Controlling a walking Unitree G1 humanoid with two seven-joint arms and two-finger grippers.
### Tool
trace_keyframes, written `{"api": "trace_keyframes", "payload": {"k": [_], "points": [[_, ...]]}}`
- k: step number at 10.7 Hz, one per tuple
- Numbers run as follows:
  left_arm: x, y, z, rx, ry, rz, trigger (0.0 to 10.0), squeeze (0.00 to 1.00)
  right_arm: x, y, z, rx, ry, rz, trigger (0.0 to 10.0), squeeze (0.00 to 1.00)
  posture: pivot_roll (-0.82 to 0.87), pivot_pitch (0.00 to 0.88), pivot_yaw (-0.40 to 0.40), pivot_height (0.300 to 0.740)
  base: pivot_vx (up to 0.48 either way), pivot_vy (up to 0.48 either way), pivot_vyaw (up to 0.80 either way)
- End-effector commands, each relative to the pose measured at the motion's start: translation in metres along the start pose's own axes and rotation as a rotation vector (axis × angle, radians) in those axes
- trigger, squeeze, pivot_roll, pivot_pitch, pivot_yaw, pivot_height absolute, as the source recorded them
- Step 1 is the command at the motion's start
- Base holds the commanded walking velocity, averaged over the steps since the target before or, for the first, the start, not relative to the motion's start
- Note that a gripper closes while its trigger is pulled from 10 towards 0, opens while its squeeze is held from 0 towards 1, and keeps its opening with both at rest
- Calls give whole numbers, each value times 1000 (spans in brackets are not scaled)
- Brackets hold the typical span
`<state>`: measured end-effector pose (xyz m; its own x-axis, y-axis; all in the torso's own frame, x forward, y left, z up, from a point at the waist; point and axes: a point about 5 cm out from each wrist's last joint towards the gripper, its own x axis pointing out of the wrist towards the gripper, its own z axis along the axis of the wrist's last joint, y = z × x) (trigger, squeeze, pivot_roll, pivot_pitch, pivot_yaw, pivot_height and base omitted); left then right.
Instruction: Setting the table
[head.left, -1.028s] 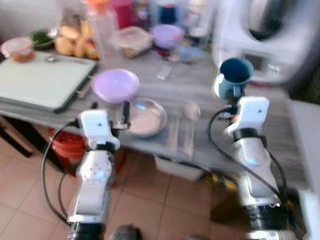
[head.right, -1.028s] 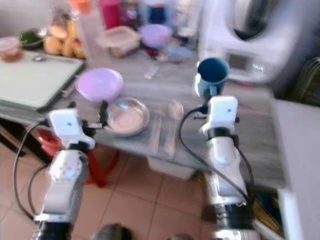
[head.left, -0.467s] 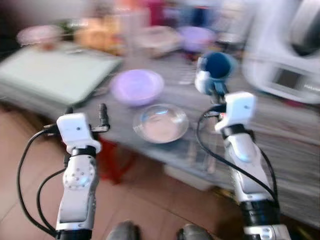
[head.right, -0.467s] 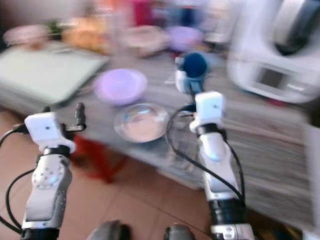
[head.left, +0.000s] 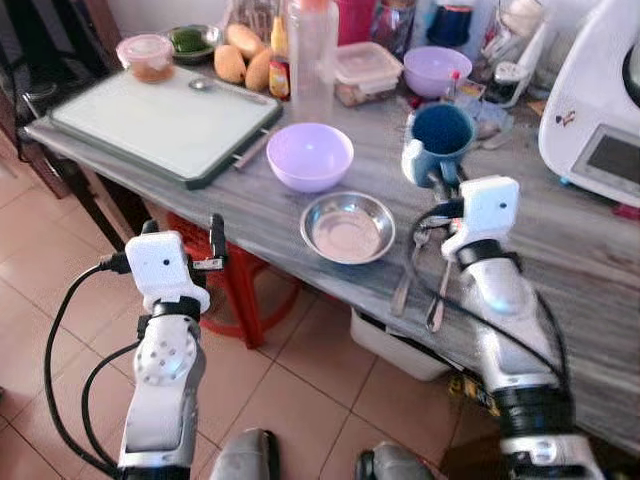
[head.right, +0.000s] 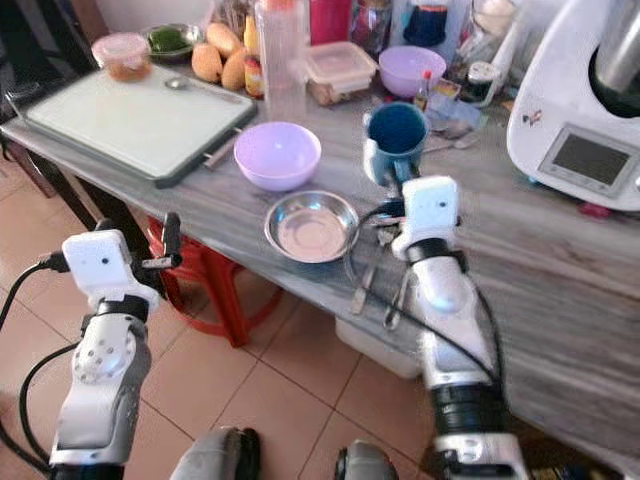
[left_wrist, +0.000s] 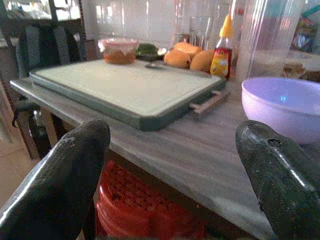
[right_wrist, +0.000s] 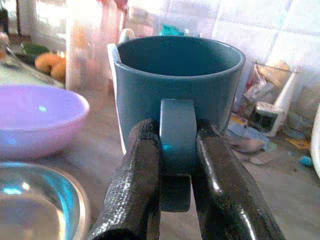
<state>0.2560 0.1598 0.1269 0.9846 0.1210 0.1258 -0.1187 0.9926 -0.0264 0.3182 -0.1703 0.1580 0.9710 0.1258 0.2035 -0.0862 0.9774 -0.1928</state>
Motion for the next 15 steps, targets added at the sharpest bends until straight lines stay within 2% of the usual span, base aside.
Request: {"api": "trace_keyframes", "payload": {"k": [1, 3, 6, 14, 15], "points": [[-3, 0, 3, 7, 1, -13, 10000, 0, 6, -3, 4, 7, -10, 7, 10000, 0, 22, 162, -7, 740, 0, 0, 0], [-5, 0, 3, 9, 9, -14, 10000, 0, 18, -1, 6, 19, -16, 50, 10000, 0, 31, 166, -6, 740, 0, 0, 0], [-7, 0, 3, 10, 19, -13, 10000, 0, 27, 9, 0, 73, 15, 151, 10000, 0, 41, 175, -5, 740, 0, 0, 0], [-7, -3, 4, 14, 32, -20, 10000, 0, 18, 15, -18, 137, 88, 187, 10000, 0, 34, 180, -4, 740, 0, 0, 0], [-7, -3, 3, 15, 35, -23, 10000, 0, 18, 15, -19, 158, 99, 178, 10000, 71, 34, 180, -4, 740, 0, 0, 0]]}}
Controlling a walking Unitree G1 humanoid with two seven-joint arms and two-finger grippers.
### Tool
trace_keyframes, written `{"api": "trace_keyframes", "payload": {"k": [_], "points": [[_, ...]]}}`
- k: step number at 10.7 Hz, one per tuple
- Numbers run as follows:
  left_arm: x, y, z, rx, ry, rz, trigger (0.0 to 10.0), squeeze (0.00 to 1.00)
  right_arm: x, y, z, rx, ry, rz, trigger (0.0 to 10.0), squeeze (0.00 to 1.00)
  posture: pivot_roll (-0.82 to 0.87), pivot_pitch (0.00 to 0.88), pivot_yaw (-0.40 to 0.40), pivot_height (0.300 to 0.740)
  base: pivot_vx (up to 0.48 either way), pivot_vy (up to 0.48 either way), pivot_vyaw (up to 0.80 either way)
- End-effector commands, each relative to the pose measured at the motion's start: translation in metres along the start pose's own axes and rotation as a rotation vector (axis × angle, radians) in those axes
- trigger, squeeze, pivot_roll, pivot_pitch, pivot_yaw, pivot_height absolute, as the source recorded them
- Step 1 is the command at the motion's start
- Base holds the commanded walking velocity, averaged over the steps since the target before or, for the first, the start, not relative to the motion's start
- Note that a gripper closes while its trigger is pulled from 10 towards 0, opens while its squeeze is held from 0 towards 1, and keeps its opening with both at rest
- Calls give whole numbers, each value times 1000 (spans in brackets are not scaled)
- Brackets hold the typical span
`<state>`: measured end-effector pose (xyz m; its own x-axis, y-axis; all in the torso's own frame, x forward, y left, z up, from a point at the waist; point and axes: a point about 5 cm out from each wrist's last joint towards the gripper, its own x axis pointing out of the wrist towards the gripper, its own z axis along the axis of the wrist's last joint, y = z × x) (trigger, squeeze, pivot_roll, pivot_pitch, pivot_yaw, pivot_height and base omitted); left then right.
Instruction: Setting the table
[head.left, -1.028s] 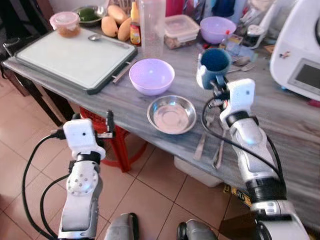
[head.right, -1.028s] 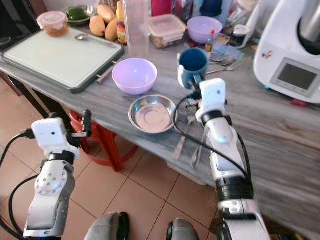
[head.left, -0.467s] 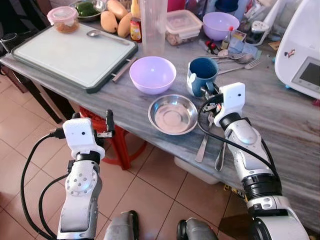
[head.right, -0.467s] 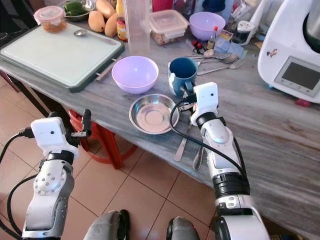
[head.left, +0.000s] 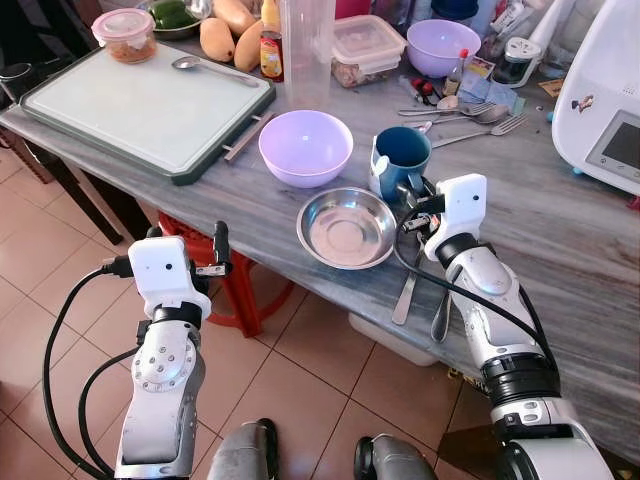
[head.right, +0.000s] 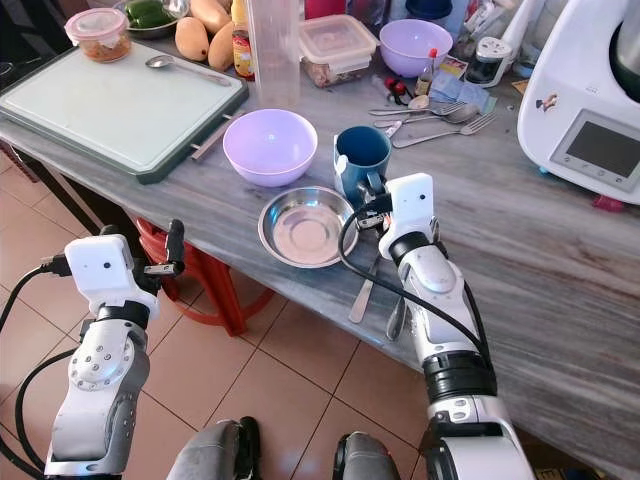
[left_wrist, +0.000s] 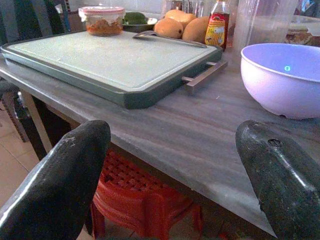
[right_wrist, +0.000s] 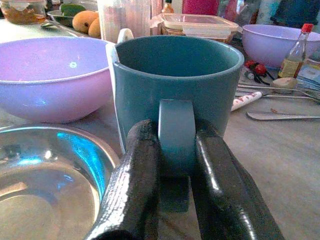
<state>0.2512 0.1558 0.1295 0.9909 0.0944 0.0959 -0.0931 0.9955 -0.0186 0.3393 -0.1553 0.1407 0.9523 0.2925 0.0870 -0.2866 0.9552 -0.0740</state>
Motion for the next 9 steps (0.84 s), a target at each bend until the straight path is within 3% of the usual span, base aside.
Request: {"api": "trace_keyframes", "payload": {"k": [1, 5, 6, 9], "points": [[-3, 1, 0, 12, 8, 2, 10000, 0, -2, -2, -1, 14, 7, -10, 10000, 1000, 35, 181, -2, 740, 0, 0, 0], [-3, 1, 0, 12, 10, 0, 10000, 0, -2, -3, 1, 12, -2, -17, 10000, 1000, 35, 181, -2, 740, 0, 0, 0], [-2, -1, -2, 10, 17, -9, 10000, 0, -2, -13, 14, 14, -37, -49, 10000, 1000, 29, 172, -2, 740, 0, 0, 0], [0, -1, -2, 12, 16, -9, 10000, 0, -11, -14, 26, -1, -83, -94, 10000, 1000, 29, 162, -8, 740, 0, 0, 0]]}}
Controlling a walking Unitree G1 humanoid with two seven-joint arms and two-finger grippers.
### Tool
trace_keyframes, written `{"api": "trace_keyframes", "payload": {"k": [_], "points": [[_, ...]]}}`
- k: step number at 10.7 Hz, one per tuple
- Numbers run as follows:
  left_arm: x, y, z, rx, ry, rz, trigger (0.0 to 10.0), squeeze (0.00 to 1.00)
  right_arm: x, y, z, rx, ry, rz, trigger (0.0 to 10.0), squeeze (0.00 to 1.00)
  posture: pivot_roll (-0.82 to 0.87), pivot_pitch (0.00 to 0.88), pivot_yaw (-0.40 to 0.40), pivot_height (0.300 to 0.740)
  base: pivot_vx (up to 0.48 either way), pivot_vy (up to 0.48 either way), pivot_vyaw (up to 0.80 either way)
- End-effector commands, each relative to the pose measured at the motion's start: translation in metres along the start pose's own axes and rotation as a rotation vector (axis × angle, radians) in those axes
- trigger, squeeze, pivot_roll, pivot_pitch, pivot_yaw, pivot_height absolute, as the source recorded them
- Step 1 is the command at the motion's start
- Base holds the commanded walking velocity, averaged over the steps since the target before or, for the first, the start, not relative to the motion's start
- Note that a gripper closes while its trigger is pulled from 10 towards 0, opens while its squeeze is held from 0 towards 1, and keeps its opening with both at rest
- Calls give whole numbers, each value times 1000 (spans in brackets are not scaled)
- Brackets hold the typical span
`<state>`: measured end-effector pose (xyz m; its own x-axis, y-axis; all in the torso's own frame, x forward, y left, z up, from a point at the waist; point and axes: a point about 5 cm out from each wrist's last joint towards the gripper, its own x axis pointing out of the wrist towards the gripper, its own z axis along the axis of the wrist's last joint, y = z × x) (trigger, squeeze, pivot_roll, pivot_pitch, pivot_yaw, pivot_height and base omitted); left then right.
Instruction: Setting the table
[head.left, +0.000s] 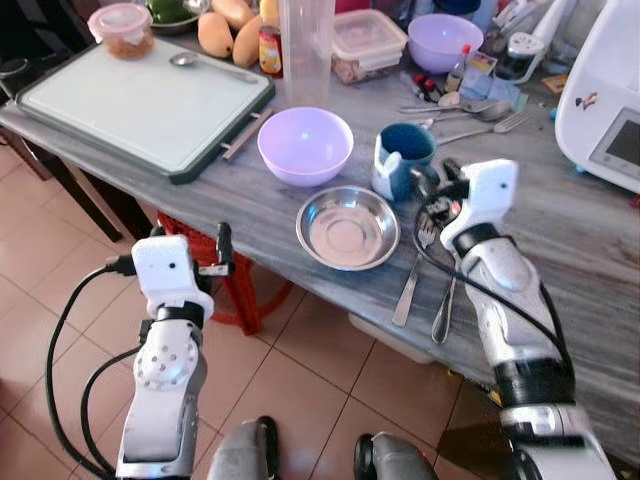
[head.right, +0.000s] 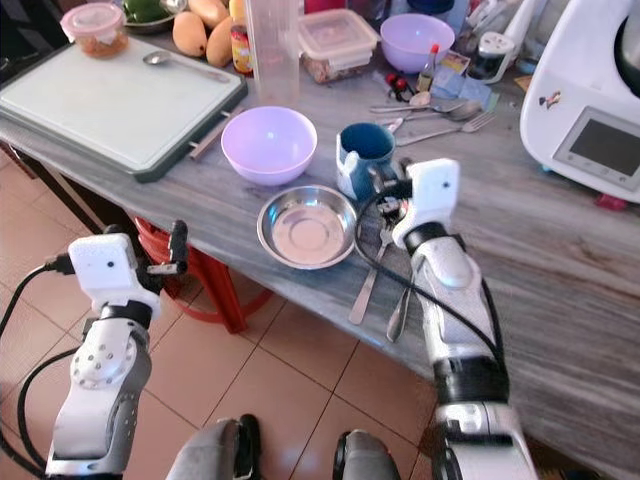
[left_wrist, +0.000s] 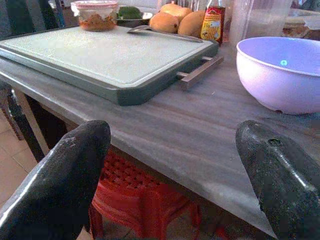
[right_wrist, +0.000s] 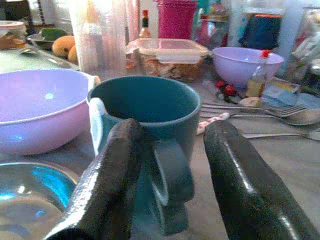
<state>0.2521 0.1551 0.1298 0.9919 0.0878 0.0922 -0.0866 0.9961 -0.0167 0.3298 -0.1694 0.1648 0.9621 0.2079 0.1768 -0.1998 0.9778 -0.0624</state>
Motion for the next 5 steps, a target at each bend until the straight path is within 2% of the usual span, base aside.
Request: {"api": "trace_keyframes", "payload": {"k": [1, 3, 4, 5], "points": [[-1, 0, -2, 9, 13, -3, 10000, 0, -5, -1, 4, -7, -21, -23, 10000, 1000, 28, 157, -9, 740, 0, 0, 0], [0, -1, -3, 7, 12, -4, 10000, 0, -13, 2, 11, -2, -61, -53, 10000, 1000, 26, 145, -6, 740, 0, 0, 0], [0, 0, -3, 7, 13, -2, 10000, 0, -15, 6, 15, -6, -78, -60, 10000, 753, 25, 134, -5, 740, 0, 0, 0], [-1, 1, -4, 9, 14, 6, 10000, 0, -19, 11, 21, -13, -98, -61, 10000, 141, 25, 124, -6, 740, 0, 0, 0]]}}
